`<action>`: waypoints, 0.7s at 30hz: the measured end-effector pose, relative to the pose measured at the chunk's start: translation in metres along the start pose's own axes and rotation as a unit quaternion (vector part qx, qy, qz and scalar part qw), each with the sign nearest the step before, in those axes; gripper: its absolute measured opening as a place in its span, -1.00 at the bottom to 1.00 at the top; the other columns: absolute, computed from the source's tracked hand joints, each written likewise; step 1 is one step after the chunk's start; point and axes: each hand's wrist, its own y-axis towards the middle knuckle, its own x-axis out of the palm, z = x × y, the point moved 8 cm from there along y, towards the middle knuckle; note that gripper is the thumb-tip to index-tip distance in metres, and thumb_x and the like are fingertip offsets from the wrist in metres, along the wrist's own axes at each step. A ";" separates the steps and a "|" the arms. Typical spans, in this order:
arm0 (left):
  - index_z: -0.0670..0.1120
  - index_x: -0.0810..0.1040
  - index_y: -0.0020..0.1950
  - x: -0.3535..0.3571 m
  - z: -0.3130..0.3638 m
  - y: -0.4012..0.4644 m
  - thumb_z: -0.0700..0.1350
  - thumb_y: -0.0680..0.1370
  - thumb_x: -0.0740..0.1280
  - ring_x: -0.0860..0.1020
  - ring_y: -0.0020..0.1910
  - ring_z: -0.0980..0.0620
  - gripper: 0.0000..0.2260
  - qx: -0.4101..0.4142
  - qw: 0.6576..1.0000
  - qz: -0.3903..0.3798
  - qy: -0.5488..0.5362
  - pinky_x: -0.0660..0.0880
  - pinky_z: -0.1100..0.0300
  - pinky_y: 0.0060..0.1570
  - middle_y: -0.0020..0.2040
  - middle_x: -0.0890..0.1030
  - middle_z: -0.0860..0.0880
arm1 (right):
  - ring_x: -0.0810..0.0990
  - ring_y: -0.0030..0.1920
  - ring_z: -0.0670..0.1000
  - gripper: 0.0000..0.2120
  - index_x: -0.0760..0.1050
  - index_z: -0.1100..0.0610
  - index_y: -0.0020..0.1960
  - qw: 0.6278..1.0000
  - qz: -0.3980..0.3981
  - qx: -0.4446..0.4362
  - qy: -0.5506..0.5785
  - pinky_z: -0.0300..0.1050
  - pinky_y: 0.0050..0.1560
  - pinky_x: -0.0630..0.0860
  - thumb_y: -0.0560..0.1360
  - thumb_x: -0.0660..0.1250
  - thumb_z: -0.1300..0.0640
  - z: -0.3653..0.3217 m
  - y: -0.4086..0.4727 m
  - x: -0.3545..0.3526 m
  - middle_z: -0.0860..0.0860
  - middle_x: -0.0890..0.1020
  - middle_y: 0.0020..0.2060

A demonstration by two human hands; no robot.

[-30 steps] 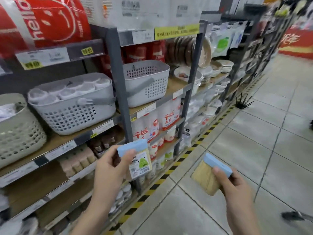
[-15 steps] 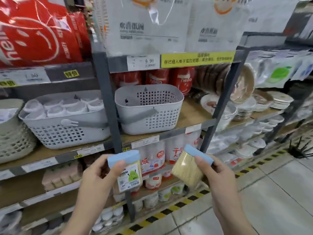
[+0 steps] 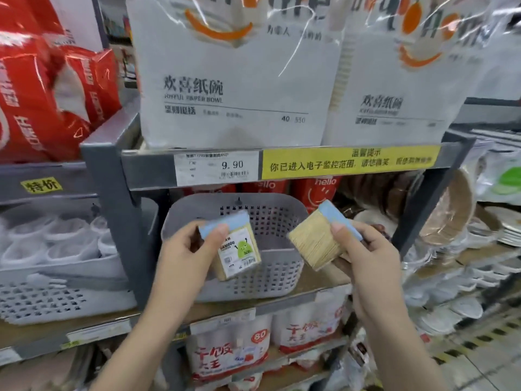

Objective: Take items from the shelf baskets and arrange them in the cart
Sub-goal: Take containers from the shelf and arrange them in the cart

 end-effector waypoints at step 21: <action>-0.17 0.56 0.10 0.089 -0.093 0.131 -0.02 0.45 0.43 0.61 -0.23 -0.07 -0.69 -0.231 0.843 -0.256 0.413 0.59 0.12 -0.23 -0.17 0.60 -0.08 | 0.58 0.05 0.09 -0.70 0.54 0.21 0.10 0.725 -0.301 -0.074 -0.615 -0.20 -0.19 0.39 0.47 0.34 0.04 0.068 0.116 0.145 0.13 0.60 0.08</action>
